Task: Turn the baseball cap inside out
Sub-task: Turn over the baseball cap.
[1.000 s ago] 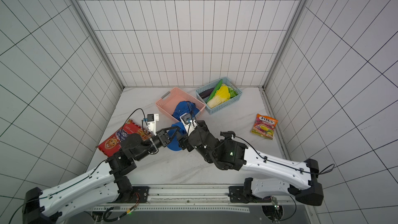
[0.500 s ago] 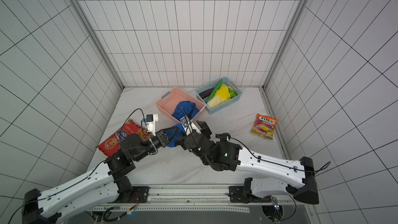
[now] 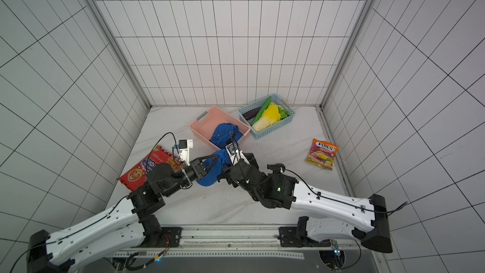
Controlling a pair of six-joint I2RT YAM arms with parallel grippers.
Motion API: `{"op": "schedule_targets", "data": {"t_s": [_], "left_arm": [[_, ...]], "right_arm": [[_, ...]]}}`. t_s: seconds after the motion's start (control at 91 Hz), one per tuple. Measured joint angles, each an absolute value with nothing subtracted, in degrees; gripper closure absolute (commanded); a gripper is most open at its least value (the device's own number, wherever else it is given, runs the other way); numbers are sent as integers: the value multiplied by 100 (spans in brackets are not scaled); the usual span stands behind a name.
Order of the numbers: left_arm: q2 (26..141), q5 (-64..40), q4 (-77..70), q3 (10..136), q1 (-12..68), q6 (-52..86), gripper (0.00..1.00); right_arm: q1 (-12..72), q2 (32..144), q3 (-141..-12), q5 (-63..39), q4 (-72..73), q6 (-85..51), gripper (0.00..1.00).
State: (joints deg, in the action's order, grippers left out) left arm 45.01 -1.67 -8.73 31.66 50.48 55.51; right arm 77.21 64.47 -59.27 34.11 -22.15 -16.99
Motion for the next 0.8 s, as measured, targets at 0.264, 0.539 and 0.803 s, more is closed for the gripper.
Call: {"op": "schedule_targets", "data": {"t_s": [0.264, 0.539, 0.803], "left_arm": [[4508, -329, -873, 3166, 5048, 5551, 100], [4482, -401, -805, 3076, 5048, 5551, 100], [4134, -75, -633, 2593, 5048, 5621, 100]], "right_arm": [[7518, 6547, -5935, 3037, -2215, -1682, 67], [6875, 6547, -5935, 1632, -2150, -1758, 100], [6060, 6460, -5935, -445, -2086, -1813, 100]]}}
